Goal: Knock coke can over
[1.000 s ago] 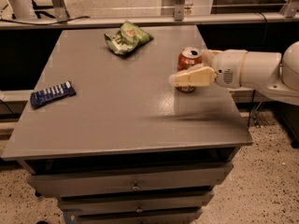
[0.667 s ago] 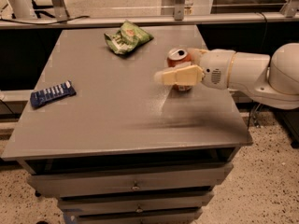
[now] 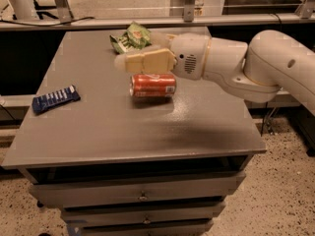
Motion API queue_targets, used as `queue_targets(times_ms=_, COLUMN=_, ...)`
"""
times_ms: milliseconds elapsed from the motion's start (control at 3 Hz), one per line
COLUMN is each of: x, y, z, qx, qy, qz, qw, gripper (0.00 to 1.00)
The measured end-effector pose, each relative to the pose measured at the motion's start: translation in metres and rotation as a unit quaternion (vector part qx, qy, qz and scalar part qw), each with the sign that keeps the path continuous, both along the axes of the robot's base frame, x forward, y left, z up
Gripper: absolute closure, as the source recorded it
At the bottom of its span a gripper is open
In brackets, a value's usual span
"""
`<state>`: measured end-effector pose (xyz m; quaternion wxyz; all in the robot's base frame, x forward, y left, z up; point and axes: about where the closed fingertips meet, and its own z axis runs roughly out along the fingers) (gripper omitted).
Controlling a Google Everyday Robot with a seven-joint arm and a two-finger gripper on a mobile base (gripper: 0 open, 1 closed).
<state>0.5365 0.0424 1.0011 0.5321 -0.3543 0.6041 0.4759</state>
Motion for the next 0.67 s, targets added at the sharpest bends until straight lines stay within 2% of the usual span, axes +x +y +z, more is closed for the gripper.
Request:
queue_targets(times_ms=333, x=-0.013, y=0.007, z=0.005, qx=-0.001, qy=-0.010, qz=0.018, qw=0.9998, gripper=0.00)
queue_targets(times_ms=667, x=-0.017, y=-0.031, z=-0.007, qx=-0.046, qy=-0.025, qz=0.000, qw=0.9986, gripper=0.00)
